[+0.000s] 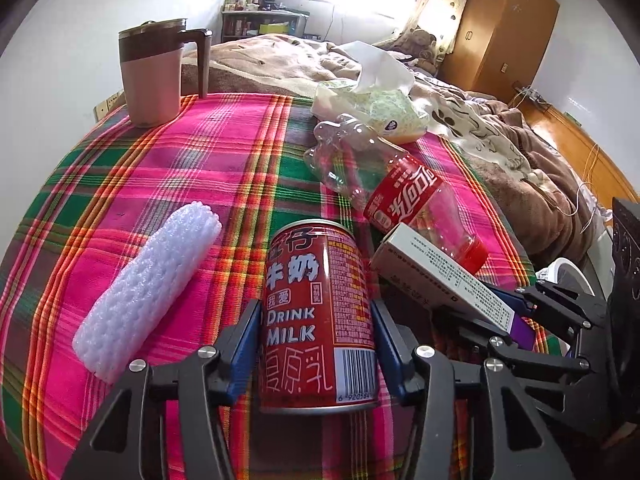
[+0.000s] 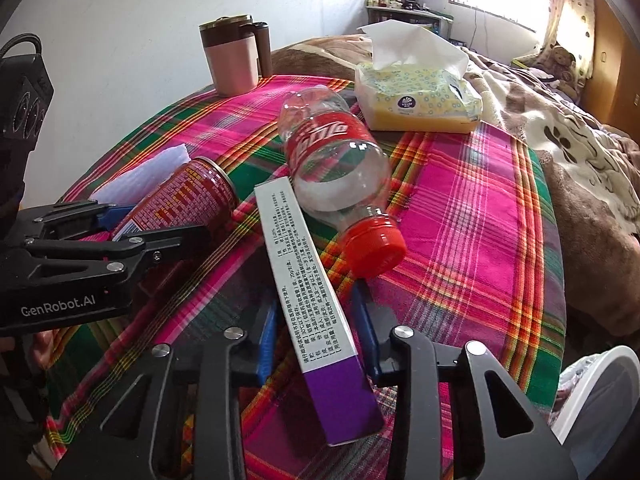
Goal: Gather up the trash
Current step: 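Grasp the white-purple box with the right gripper while the left gripper grasps the red milk can, then carry the white-purple box and red milk can over the white bin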
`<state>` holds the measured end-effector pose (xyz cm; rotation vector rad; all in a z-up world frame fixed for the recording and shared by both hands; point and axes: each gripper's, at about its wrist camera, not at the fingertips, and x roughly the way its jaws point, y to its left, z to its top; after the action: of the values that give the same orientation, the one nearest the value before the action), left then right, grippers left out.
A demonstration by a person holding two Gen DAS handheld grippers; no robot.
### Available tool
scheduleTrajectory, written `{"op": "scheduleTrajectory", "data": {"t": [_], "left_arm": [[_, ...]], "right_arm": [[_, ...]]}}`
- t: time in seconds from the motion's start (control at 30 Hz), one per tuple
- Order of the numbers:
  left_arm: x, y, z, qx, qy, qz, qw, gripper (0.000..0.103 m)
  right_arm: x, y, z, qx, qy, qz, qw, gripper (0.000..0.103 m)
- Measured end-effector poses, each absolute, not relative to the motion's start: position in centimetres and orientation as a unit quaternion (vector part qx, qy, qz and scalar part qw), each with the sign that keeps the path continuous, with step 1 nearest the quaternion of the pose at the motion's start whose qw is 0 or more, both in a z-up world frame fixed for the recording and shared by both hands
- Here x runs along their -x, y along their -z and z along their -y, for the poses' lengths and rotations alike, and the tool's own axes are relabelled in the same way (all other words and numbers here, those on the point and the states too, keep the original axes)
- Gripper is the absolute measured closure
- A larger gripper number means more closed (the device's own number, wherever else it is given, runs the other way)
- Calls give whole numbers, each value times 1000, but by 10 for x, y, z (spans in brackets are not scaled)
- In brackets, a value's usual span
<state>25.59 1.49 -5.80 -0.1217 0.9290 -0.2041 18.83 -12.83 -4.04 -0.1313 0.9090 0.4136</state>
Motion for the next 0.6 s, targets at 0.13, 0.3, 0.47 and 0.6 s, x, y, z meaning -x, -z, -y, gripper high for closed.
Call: {"op": "scheduleTrajectory", "data": {"t": [0.13,0.3,0.47,0.6], "left_arm": [[-251,56,-14,52,94,-442,891,50],[-241,52,-12,52,93,-439,892,50],[-228,44,-10,52,96,-430,896,50],[-216,36,-7,52,98,-422,900,50]], "right_arm": [[-185,38,129,58,-199,-434,877,77],[-178,35,132,53,-200,-427,880,78],[-167,28,137,40,-200,-416,886,78],[-159,22,143,29,-195,-408,891,78]]}}
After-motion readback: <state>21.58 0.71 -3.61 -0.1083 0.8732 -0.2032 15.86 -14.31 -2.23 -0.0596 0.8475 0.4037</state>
